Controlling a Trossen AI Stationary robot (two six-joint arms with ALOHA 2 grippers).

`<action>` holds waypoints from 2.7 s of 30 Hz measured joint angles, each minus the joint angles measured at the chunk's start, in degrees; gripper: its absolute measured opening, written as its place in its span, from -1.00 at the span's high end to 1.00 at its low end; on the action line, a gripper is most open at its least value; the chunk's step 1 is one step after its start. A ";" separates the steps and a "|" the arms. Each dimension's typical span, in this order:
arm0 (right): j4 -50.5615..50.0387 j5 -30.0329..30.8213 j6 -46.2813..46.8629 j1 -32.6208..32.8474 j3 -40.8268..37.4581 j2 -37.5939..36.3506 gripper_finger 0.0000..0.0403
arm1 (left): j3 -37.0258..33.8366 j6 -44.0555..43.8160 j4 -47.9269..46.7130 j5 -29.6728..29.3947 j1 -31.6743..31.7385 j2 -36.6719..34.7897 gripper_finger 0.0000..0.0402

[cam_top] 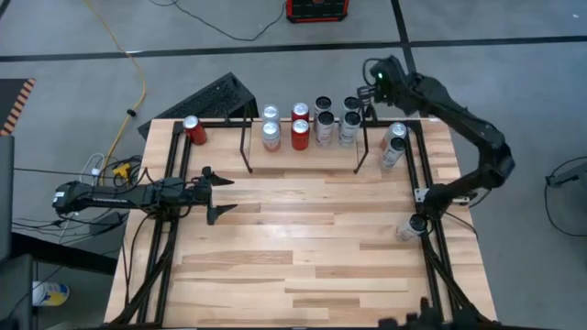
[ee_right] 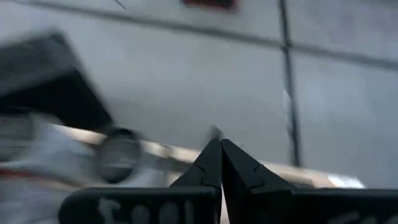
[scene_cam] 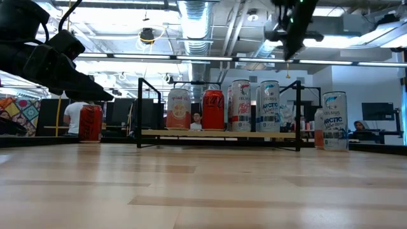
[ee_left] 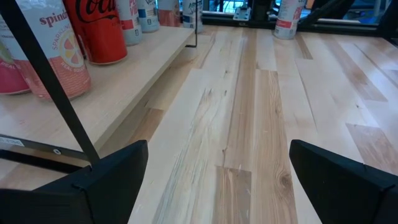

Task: Place canned beverage on shelf
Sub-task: Put the orange white soda can on the shelf aligned with the other orange white soda can

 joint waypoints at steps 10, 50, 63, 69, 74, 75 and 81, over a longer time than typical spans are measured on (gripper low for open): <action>-21.64 -6.91 -0.02 -12.25 5.85 11.76 0.71 | -0.01 0.00 0.01 0.00 0.00 0.00 -0.88; -24.97 -20.17 -12.02 -18.66 -0.89 17.77 -0.67 | 0.00 0.00 0.02 0.00 0.01 -0.01 -0.88; -22.80 -18.38 -3.12 -18.33 -1.94 14.79 -0.66 | 0.01 0.00 0.02 0.00 0.00 0.00 -0.88; -23.58 -9.44 10.35 -14.44 -1.94 8.66 -0.66 | 0.01 0.00 0.02 0.00 0.00 -0.02 -0.88; -19.74 -2.95 22.98 -9.88 -6.19 3.10 -0.66 | 0.00 0.00 0.02 0.00 0.01 -0.01 -0.88; -18.50 -2.93 24.54 -9.30 -7.88 2.22 -0.66 | 0.01 0.00 0.02 0.00 0.00 0.00 -0.88; -10.43 -2.94 28.87 -9.33 -16.23 -1.19 -0.66 | -0.01 0.00 0.00 0.00 0.00 0.00 -0.88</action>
